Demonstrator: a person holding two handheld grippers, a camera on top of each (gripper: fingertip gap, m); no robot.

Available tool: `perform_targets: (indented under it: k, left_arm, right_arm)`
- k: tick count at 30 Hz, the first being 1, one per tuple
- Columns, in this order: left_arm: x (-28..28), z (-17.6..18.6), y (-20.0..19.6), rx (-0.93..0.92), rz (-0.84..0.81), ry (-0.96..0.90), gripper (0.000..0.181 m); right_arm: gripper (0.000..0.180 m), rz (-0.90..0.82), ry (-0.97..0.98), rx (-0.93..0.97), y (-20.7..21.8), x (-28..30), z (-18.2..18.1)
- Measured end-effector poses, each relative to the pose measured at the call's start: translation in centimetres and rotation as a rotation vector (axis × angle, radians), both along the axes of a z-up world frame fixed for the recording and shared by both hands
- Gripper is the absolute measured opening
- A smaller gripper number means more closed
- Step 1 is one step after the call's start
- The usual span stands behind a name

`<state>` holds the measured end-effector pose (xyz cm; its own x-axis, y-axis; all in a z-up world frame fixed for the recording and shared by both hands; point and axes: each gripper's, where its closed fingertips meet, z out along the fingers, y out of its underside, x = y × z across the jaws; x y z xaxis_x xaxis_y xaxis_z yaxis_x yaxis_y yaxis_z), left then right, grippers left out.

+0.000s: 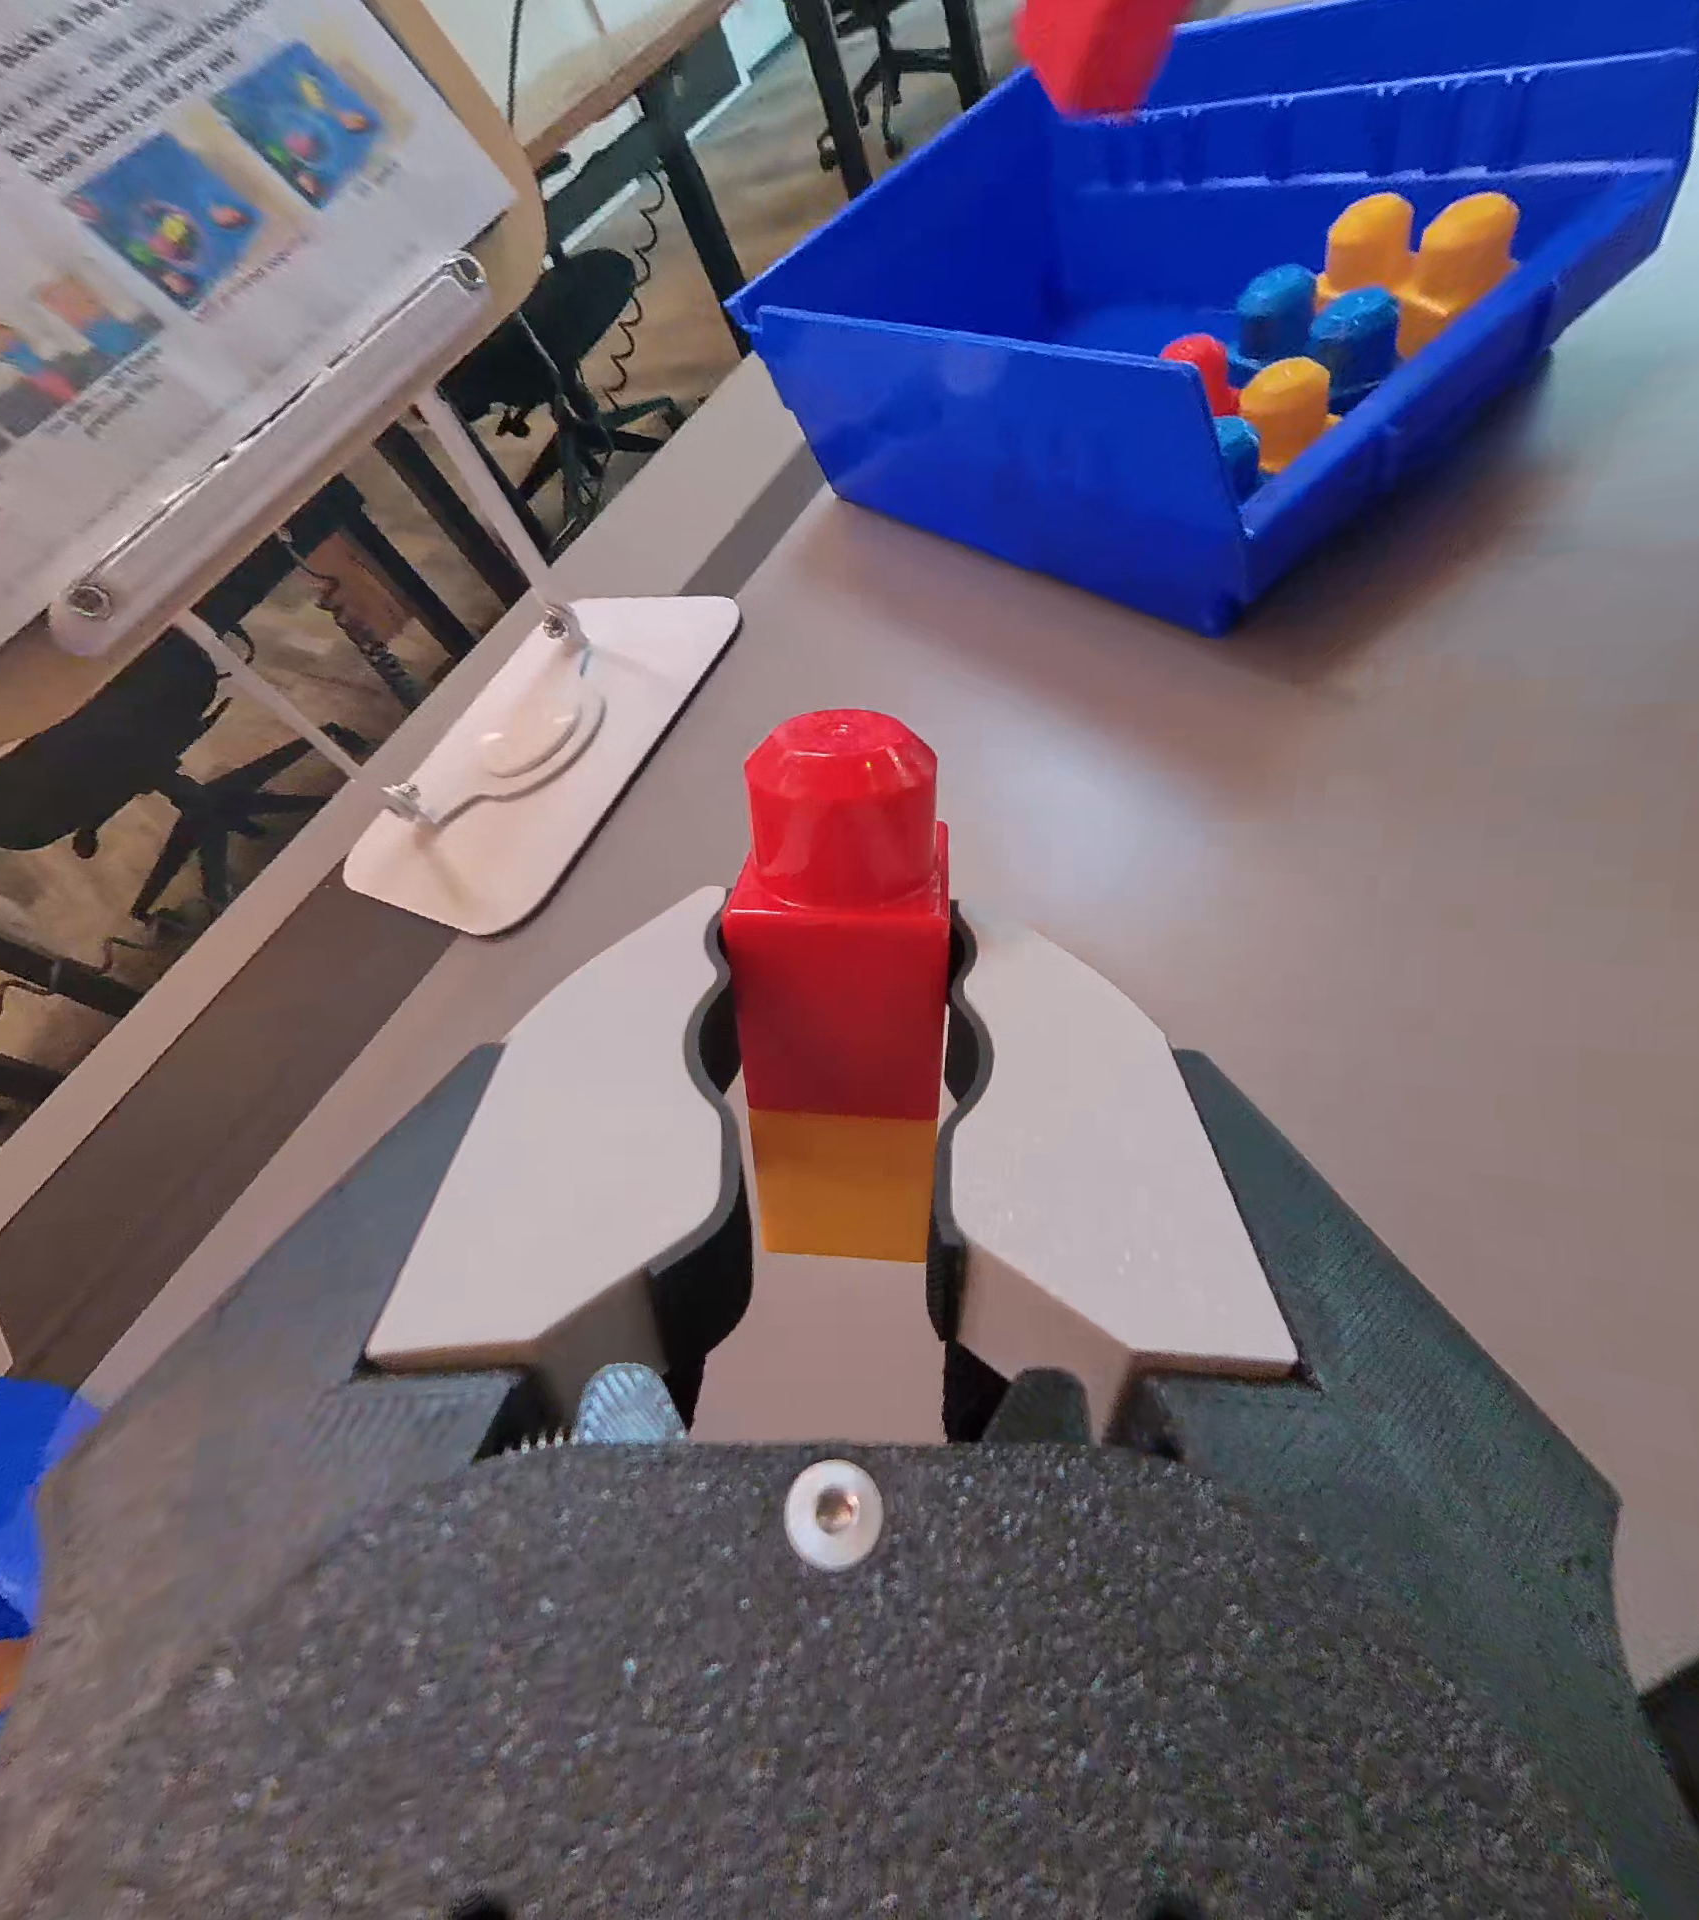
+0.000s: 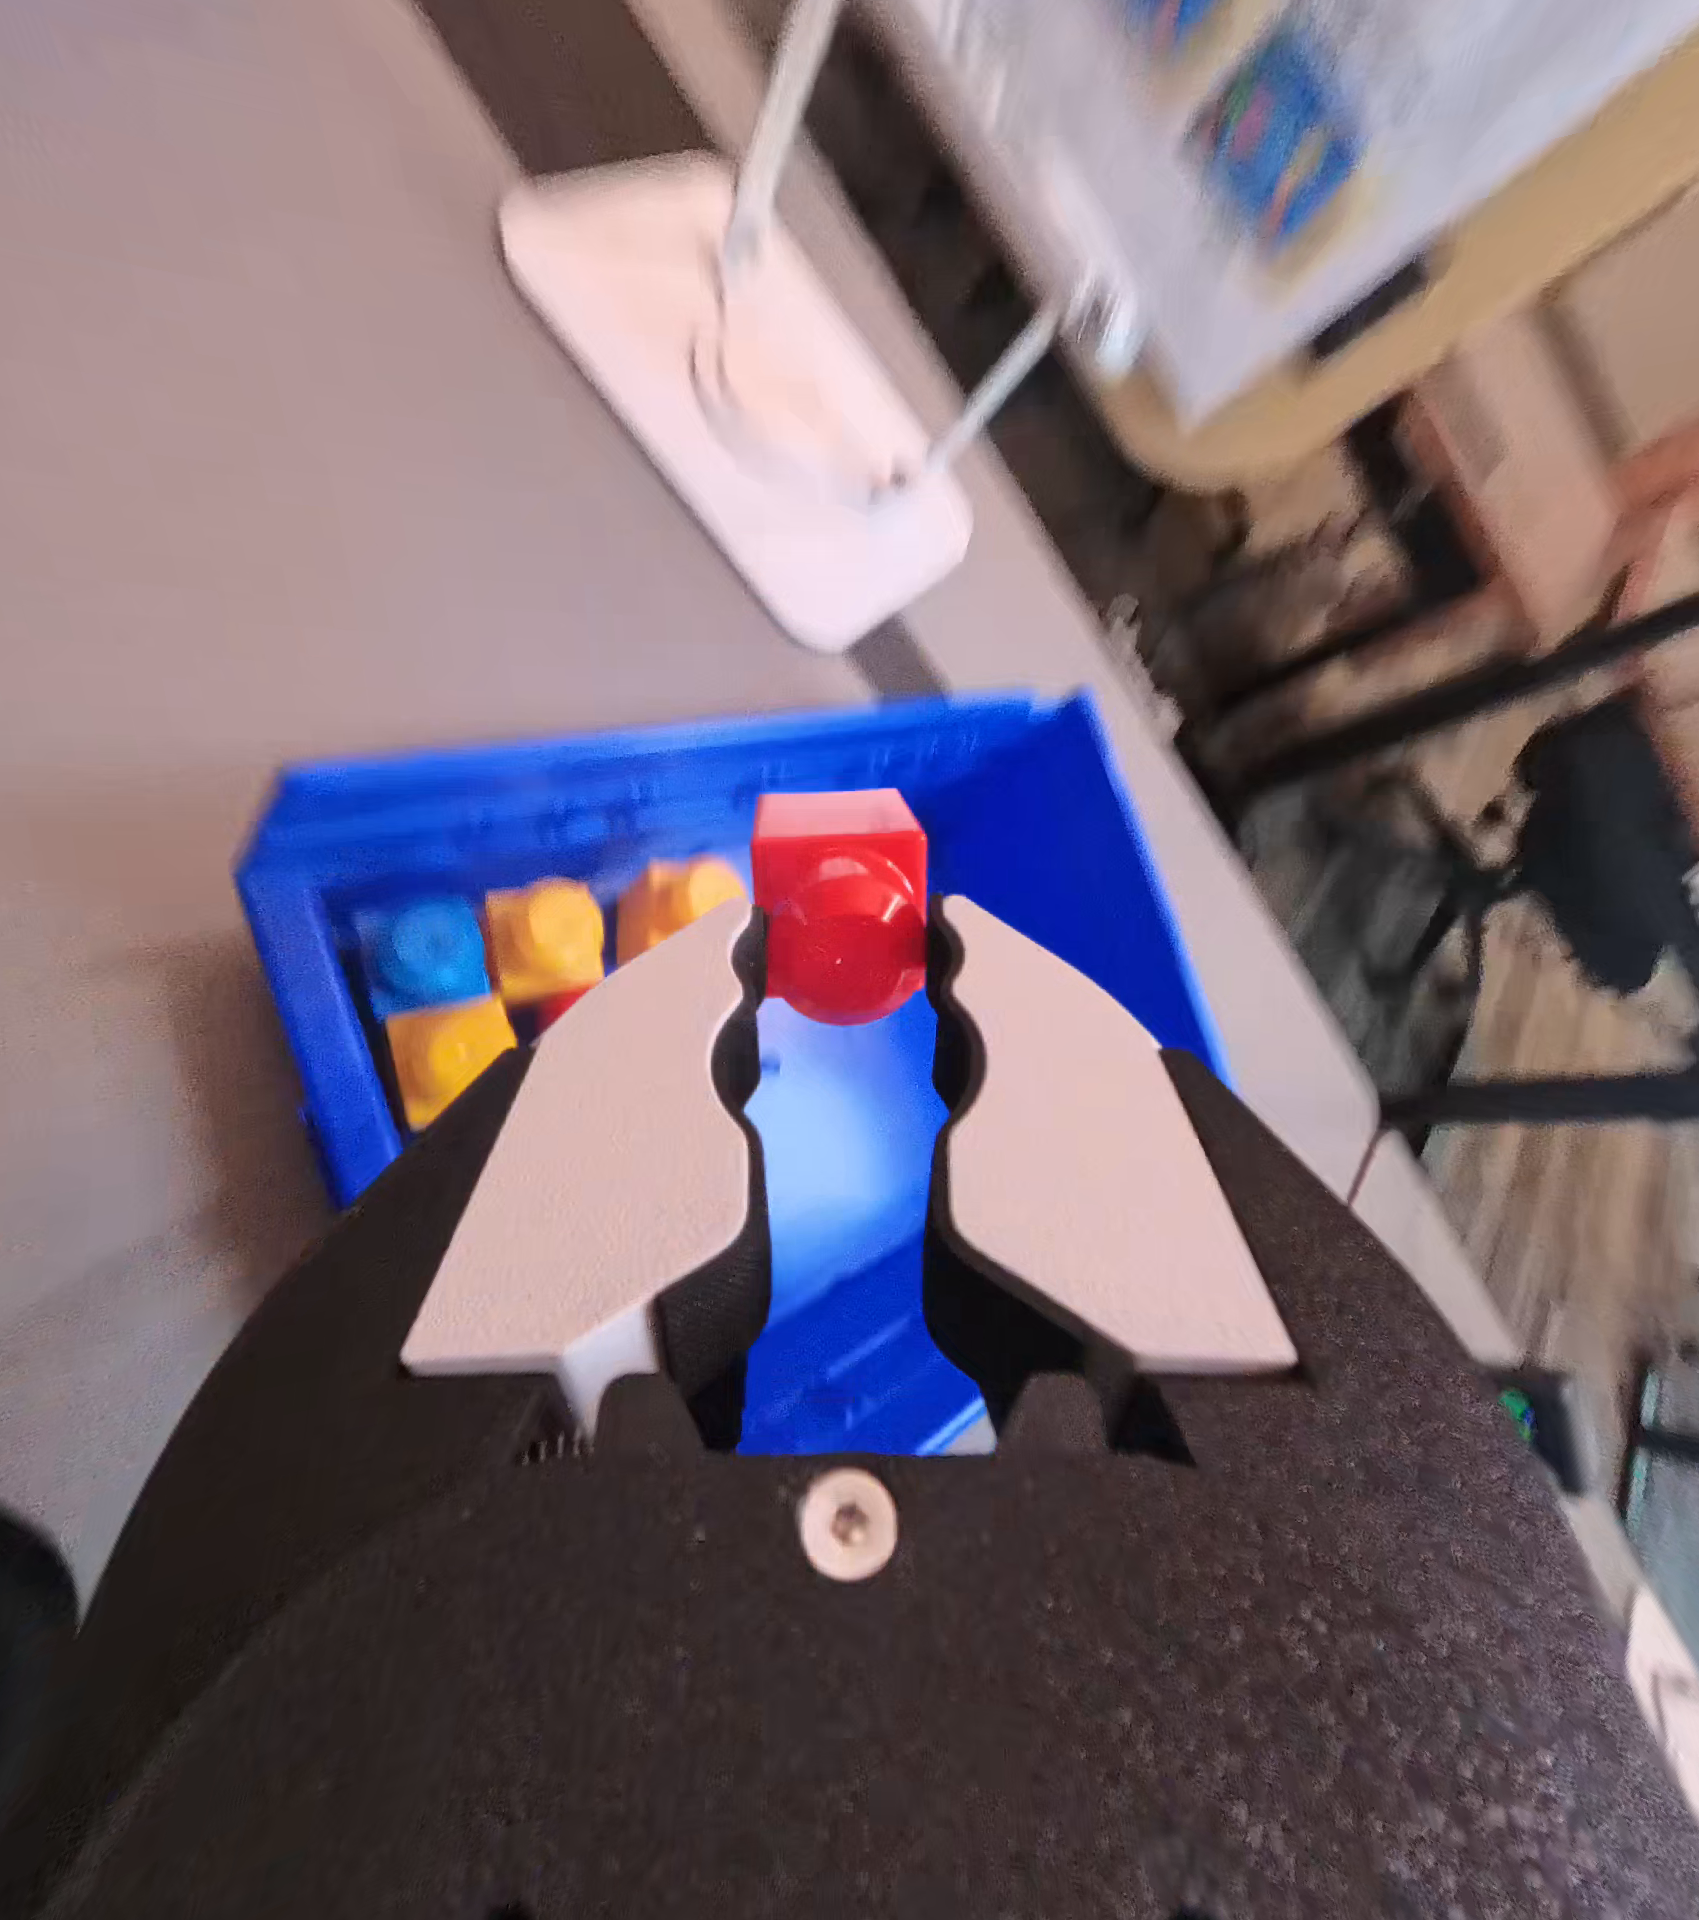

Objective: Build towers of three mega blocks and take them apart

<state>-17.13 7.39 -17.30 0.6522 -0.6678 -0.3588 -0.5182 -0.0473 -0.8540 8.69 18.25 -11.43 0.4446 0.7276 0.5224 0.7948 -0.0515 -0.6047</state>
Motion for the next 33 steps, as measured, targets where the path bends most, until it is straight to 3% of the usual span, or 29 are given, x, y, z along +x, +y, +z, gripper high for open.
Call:
perform_targets:
  k: [6, 13, 19, 23, 28, 33]
  left_arm:
    - [0.3, -0.9, 0.2, -0.003, -0.005, 0.015, 0.036]
    - [1.7, -1.7, -0.5, -0.040, -0.069, 0.010, 0.036]
    - [2.7, -2.2, -1.1, -0.050, -0.111, 0.022, 0.036]
    - [3.6, -2.3, -1.6, -0.062, -0.144, 0.010, 0.036]
    - [5.0, -2.5, -2.5, -0.071, -0.195, 0.020, 0.036]
    - [6.4, -2.9, -3.7, -0.065, -0.254, 0.055, 0.036]
  right_arm:
    - [0.030, -0.059, -0.282, -0.443, 2.3, 2.4, -9.8]
    - [0.030, 0.015, -0.258, -0.696, 2.5, 1.0, -13.5]
    - [0.039, 0.049, -0.140, -0.658, 2.8, -0.2, -12.4]
    - [0.048, 0.085, -0.027, -0.481, 2.3, -1.9, -8.2]
    - [0.048, 0.494, 0.132, -0.285, -6.6, -10.8, -2.4]
    - [0.050, 0.733, 0.031, -0.225, -14.6, -17.4, -4.6]
